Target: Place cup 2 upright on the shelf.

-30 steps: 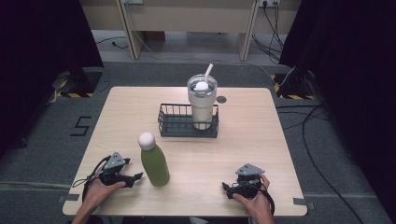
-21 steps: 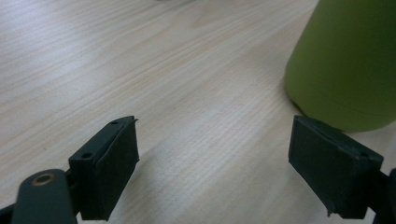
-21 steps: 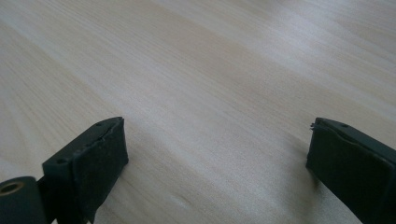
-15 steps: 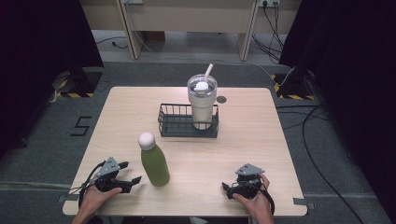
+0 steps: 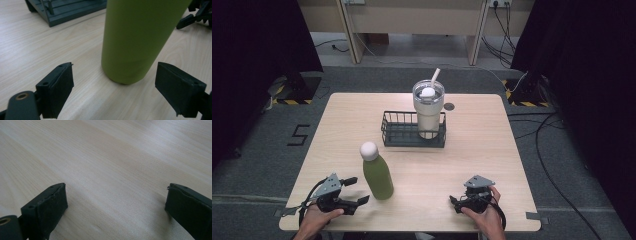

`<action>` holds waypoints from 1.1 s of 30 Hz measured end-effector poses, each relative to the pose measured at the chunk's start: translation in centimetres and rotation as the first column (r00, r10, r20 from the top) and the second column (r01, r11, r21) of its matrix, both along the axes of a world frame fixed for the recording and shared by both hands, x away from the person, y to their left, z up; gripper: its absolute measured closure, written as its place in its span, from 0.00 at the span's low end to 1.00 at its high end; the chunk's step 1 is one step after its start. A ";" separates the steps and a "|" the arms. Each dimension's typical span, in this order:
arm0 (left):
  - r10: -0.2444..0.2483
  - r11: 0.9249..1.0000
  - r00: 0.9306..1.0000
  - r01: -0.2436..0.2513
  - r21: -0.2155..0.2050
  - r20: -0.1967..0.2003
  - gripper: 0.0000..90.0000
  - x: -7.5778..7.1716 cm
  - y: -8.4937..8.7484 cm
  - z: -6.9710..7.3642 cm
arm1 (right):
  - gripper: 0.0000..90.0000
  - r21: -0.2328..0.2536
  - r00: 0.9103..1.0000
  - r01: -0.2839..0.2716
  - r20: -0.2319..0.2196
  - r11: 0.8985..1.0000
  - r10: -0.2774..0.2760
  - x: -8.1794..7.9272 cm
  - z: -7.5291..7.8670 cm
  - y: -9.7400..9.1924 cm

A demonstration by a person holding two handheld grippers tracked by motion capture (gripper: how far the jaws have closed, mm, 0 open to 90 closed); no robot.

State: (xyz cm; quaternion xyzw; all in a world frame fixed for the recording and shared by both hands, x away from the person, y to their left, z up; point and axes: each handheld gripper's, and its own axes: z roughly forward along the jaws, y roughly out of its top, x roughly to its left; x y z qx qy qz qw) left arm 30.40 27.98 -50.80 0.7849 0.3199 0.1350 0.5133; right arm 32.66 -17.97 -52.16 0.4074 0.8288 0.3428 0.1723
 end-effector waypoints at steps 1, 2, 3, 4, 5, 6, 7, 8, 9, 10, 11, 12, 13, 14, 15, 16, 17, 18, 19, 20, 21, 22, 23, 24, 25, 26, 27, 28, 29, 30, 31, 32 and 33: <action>-0.004 1.000 1.000 0.004 -0.007 0.004 0.16 -0.1 -0.1 0.1 | 0.05 0.000 1.000 0.000 0.000 1.000 0.000 0.0 0.0 0.0; -0.005 1.000 1.000 0.005 -0.010 0.006 0.16 -0.2 -0.2 0.1 | 0.05 0.000 1.000 0.000 0.000 1.000 0.000 0.0 0.0 0.0; -0.008 1.000 1.000 0.008 -0.014 0.012 0.16 -0.2 -0.3 0.2 | 0.05 0.000 1.000 0.000 0.000 1.000 0.000 0.0 0.0 0.0; -0.011 1.000 1.000 0.011 -0.020 0.017 0.16 -0.3 -0.5 0.3 | 0.05 0.000 1.000 0.000 0.000 1.000 0.000 0.0 0.0 0.0; -0.011 1.000 1.000 0.011 -0.020 0.017 0.16 -0.3 -0.5 0.3 | 0.05 0.000 1.000 0.000 0.000 1.000 0.000 0.0 0.0 0.0; -0.020 1.000 0.999 0.021 -0.020 0.029 0.16 -0.4 -0.8 0.6 | 0.05 0.000 1.000 0.000 0.000 1.000 0.000 0.0 0.0 0.0; -0.020 1.000 0.999 0.021 -0.020 0.029 0.16 -0.4 -0.8 0.6 | 0.05 0.000 1.000 0.000 0.000 1.000 0.000 0.0 0.0 0.0; -0.022 1.000 0.999 0.023 -0.018 0.034 0.16 -0.4 -1.0 0.7 | 0.05 0.000 1.000 0.000 0.000 1.000 0.000 0.0 0.0 0.0; -0.023 1.000 0.999 0.024 -0.018 0.039 0.16 -0.4 -1.2 0.7 | 0.05 0.000 1.000 0.000 0.000 1.000 0.000 0.0 0.0 0.0; -0.023 1.000 0.999 0.024 -0.018 0.039 0.16 -0.4 -1.2 0.7 | 0.05 0.000 1.000 0.000 -0.001 1.000 0.000 0.0 0.0 0.0; -0.021 1.000 0.999 0.022 -0.018 0.043 0.16 -0.3 -1.3 0.8 | 0.05 0.000 1.000 0.000 -0.001 1.000 0.000 0.0 0.0 0.0; -0.019 1.000 0.999 0.020 -0.020 0.047 0.16 -0.3 -1.4 0.8 | 0.05 0.000 1.000 0.000 -0.001 1.000 0.000 0.0 0.0 0.0; -0.018 1.000 0.999 0.019 -0.023 0.051 0.16 -0.3 -1.5 0.9 | 0.05 0.000 1.000 0.000 -0.001 1.000 0.000 0.0 0.0 0.0; -0.018 1.000 0.999 0.019 -0.023 0.051 0.16 -0.3 -1.5 0.9 | 0.05 0.000 1.000 0.000 -0.001 1.000 0.000 0.0 0.0 0.0; -0.017 1.000 0.998 0.018 -0.023 0.057 0.16 -0.3 -1.6 0.9 | 0.05 0.000 1.000 0.000 -0.001 1.000 0.000 0.0 0.0 0.0; -0.015 1.000 0.998 0.016 -0.023 0.064 0.16 -0.3 -1.7 1.0 | 0.05 0.000 1.000 0.000 -0.001 1.000 0.000 0.0 0.0 0.0; -0.015 1.000 0.998 0.016 -0.023 0.064 0.16 -0.3 -1.7 1.0 | 0.05 0.000 1.000 0.000 -0.001 1.000 0.000 0.0 0.0 0.0; -0.017 0.999 0.997 0.019 -0.029 0.069 0.16 -0.2 -1.9 1.1 | 0.04 -0.001 1.000 -0.001 -0.001 1.000 0.001 0.0 0.0 0.0; -0.018 0.999 0.997 0.020 -0.027 0.071 0.16 -0.1 -2.0 1.2 | 0.04 -0.001 1.000 -0.001 -0.001 1.000 0.001 0.0 0.0 0.0; -0.017 0.999 0.997 0.019 -0.029 0.075 0.16 -0.1 -2.1 1.2 | 0.04 -0.001 1.000 -0.001 -0.001 1.000 0.001 0.0 0.0 0.0; -0.017 0.999 0.997 0.019 -0.029 0.075 0.16 -0.1 -2.1 1.2 | 0.04 -0.001 1.000 -0.001 -0.001 1.000 0.001 0.0 0.0 0.0; -0.019 0.999 0.997 0.021 -0.029 0.079 0.16 0.0 -2.3 1.2 | 0.04 -0.001 1.000 0.000 -0.001 1.000 0.000 0.0 0.0 0.0; -0.021 0.999 0.996 0.023 -0.030 0.083 0.16 0.0 -2.4 1.2 | 0.04 -0.001 1.000 -0.001 -0.001 1.000 0.001 0.0 0.0 0.0; -0.023 0.999 0.996 0.026 -0.030 0.086 0.16 0.0 -2.5 1.3 | 0.04 -0.001 1.000 -0.001 -0.001 1.000 0.001 0.0 0.0 0.0; -0.030 0.999 0.996 0.032 -0.027 0.089 0.16 0.0 -2.7 1.3 | 0.04 -0.001 1.000 -0.001 -0.001 1.000 0.001 0.0 0.0 0.0; -0.034 0.999 0.995 0.036 -0.026 0.090 0.16 0.0 -2.8 1.4 | 0.04 -0.001 1.000 -0.001 -0.001 1.000 0.001 0.0 0.0 0.0; -0.034 0.999 0.995 0.036 -0.026 0.090 0.16 0.0 -2.8 1.4 | 0.04 -0.001 1.000 -0.001 -0.001 1.000 0.001 0.0 0.0 0.0; -0.034 0.999 0.995 0.037 -0.029 0.094 0.16 0.1 -3.0 1.4 | 0.04 -0.001 1.000 0.000 -0.001 1.000 0.000 0.0 0.0 0.0; -0.034 0.999 0.995 0.037 -0.029 0.094 0.16 0.1 -3.0 1.4 | 0.04 -0.001 1.000 0.000 -0.001 1.000 0.000 0.0 0.0 0.0; -0.036 0.999 0.995 0.039 -0.028 0.097 0.16 0.2 -3.2 1.3 | 0.04 -0.001 1.000 0.000 -0.001 1.000 0.000 0.0 0.0 0.0; -0.036 0.999 0.995 0.039 -0.028 0.097 0.16 0.2 -3.2 1.3 | 0.04 -0.001 1.000 0.000 -0.001 1.000 0.000 0.0 0.0 0.0; -0.037 0.999 0.995 0.040 -0.027 0.098 0.16 0.2 -3.3 1.3 | 0.04 -0.001 1.000 0.000 -0.001 1.000 0.000 0.0 0.0 0.0; -0.040 0.999 0.994 0.043 -0.025 0.102 0.16 0.3 -3.6 1.4 | 0.04 -0.001 1.000 0.000 -0.001 1.000 0.000 0.0 0.0 0.0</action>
